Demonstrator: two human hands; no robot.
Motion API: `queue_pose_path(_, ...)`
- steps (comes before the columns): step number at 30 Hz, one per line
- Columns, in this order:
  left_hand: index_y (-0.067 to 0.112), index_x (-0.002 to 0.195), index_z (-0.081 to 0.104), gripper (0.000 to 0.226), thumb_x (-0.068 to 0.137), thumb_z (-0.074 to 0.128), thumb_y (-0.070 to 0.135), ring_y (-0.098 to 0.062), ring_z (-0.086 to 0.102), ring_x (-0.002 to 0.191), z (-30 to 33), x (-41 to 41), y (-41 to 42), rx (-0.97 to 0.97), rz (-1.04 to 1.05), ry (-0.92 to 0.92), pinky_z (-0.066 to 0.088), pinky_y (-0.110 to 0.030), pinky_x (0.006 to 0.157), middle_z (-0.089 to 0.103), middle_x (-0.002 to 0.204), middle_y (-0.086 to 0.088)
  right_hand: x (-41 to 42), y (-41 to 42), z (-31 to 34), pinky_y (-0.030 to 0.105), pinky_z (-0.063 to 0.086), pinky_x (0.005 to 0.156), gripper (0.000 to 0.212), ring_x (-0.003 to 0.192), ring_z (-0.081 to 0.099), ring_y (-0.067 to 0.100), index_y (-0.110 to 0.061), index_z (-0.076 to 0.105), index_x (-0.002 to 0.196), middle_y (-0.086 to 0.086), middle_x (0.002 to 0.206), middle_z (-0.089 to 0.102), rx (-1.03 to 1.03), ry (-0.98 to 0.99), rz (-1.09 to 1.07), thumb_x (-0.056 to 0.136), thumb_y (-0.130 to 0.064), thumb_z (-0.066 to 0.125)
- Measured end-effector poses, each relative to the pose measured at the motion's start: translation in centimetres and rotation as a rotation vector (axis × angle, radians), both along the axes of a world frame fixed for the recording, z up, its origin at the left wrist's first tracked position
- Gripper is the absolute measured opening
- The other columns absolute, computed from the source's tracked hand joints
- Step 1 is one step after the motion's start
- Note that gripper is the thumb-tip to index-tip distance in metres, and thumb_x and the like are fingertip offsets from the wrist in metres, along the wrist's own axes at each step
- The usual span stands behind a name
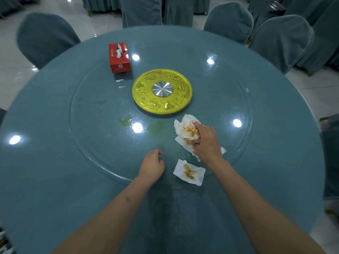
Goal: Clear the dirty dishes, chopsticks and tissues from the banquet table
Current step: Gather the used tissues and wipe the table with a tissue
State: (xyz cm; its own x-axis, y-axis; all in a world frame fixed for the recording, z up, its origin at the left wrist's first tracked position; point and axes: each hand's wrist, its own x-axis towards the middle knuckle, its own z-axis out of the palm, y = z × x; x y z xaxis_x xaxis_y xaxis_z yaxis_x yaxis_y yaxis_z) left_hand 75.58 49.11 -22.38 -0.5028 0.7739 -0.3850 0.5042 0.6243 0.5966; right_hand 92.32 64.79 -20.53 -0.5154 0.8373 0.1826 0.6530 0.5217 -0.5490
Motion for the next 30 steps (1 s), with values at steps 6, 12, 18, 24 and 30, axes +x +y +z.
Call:
queue_pose_path(6, 0.016, 0.132, 0.055, 0.036, 0.098, 0.045, 0.01, -0.019, 0.058, 0.08, 0.6, 1.2, -0.5, 0.013, 0.025, -0.023, 0.042, -0.029, 0.062, 0.06, 0.094, -0.001, 2.1, -3.7, 0.0, 0.034, 0.045, 0.089, 0.079, 0.104, 0.049, 0.025, -0.02, 0.054, 0.141, 0.002, 0.113, 0.061, 0.021, 0.005, 0.044, 0.068, -0.003, 0.077)
queue_pose_path(12, 0.015, 0.133, 0.055, 0.037, 0.098, 0.045, 0.009, -0.02, 0.06, 0.093, 1.0, 2.6, -1.8, 0.027, 0.007, -0.022, 0.045, -0.03, 0.076, 0.062, 0.122, -0.007, 3.8, -7.9, -1.9, 0.036, 0.048, 0.088, 0.072, 0.101, 0.052, 0.026, -0.017, 0.055, 0.14, 0.002, 0.111, 0.064, -0.023, -0.01, 0.041, 0.072, -0.012, 0.079)
queue_pose_path(18, 0.016, 0.131, 0.056, 0.036, 0.097, 0.046, 0.009, -0.018, 0.059, 0.089, 0.5, 3.0, -3.1, 0.03, 0.026, -0.026, 0.046, -0.03, 0.073, 0.063, 0.122, -0.006, 4.7, -9.5, -4.4, 0.045, 0.053, 0.087, 0.071, 0.101, 0.056, 0.03, -0.015, 0.06, 0.138, 0.006, 0.114, 0.065, -0.051, -0.183, 0.063, 0.07, -0.013, 0.081)
queue_pose_path(24, 0.013, 0.128, 0.058, 0.034, 0.096, 0.045, 0.007, -0.017, 0.057, 0.08, 0.1, 3.1, -3.4, 0.038, 0.034, -0.017, 0.045, -0.029, 0.069, 0.061, 0.104, -0.003, 3.9, -9.6, -5.4, 0.051, 0.049, 0.1, 0.067, 0.128, 0.048, 0.039, -0.015, 0.061, 0.132, 0.012, 0.15, 0.047, -0.062, -0.274, 0.099, 0.07, -0.018, 0.085)
queue_pose_path(30, 0.011, 0.127, 0.059, 0.034, 0.096, 0.046, 0.005, -0.023, 0.061, 0.1, 0.0, 3.0, -3.6, 0.051, 0.031, 0.012, 0.052, -0.034, 0.085, 0.061, 0.123, -0.006, 3.6, -9.5, -5.8, 0.046, 0.03, 0.12, 0.098, 0.153, 0.024, 0.027, -0.021, 0.045, 0.146, 0.003, 0.162, 0.034, -0.135, -0.379, 0.179, 0.07, -0.076, 0.069)
